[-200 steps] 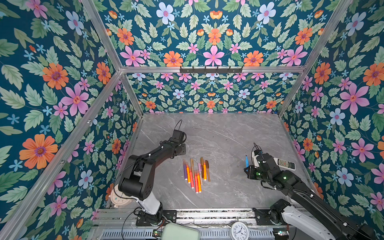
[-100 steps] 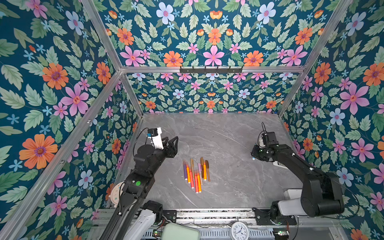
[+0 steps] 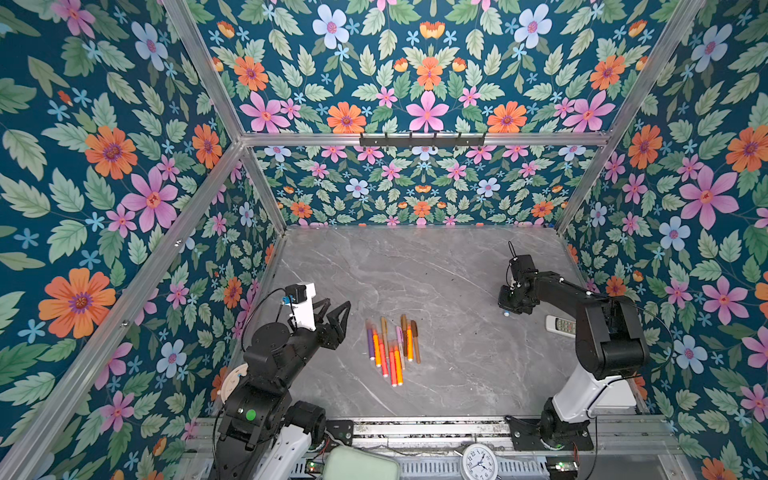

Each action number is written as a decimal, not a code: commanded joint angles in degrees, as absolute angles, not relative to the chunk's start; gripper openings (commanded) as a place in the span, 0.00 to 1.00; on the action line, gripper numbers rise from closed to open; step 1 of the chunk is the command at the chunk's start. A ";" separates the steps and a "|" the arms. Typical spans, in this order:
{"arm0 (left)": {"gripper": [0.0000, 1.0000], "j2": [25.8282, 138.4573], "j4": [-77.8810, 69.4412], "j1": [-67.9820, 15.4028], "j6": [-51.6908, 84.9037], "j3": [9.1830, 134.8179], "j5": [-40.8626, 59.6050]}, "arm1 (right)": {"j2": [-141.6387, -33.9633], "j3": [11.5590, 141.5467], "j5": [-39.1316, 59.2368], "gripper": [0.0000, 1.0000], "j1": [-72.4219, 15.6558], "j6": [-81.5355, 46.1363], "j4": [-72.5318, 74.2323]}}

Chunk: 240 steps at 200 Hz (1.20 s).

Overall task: Open the pen caps
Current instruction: 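Lower the blue marker onto the table with the right gripper and release it, then move the right gripper back over the marker bundle toward the orange highlighter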

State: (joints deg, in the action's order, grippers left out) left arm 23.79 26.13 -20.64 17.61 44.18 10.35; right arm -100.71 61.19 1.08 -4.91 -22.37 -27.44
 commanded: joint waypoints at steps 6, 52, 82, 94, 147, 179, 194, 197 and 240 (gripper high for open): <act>0.62 24.05 26.54 -20.55 16.41 44.32 10.65 | -101.08 61.52 -0.09 0.29 -4.92 -21.89 -29.79; 0.62 23.81 26.46 -20.50 16.37 44.17 10.01 | -101.26 61.70 -0.53 0.43 -4.93 -21.53 -30.06; 0.62 24.69 26.52 -20.56 16.44 44.26 10.11 | -101.04 61.48 -0.37 0.43 -4.93 -21.28 -29.80; 0.62 24.78 26.55 -20.55 16.43 44.29 9.94 | -100.93 61.35 -0.11 0.45 -4.98 -20.77 -29.62; 0.62 25.20 26.39 -20.44 16.44 44.09 9.32 | -96.59 61.52 2.43 0.52 -4.97 -19.25 -30.40; 0.62 25.88 26.49 -20.39 16.61 44.18 9.34 | -89.36 61.09 1.88 0.53 -10.11 -19.66 -33.21; 0.62 25.97 26.54 -20.38 16.61 44.11 9.23 | -87.76 61.64 -0.48 0.53 -17.49 -20.13 -35.35; 0.62 26.01 26.51 -20.37 16.55 44.09 9.18 | -87.59 61.76 -0.98 0.53 -19.00 -20.46 -35.75; 1.00 26.77 27.55 -20.34 17.29 44.46 4.91 | -89.27 61.27 -0.34 0.53 -38.50 -26.84 -33.91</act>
State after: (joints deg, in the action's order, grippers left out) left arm 26.39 27.11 -20.36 16.71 44.07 8.23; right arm -88.09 61.76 -0.19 -31.62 -22.39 -33.41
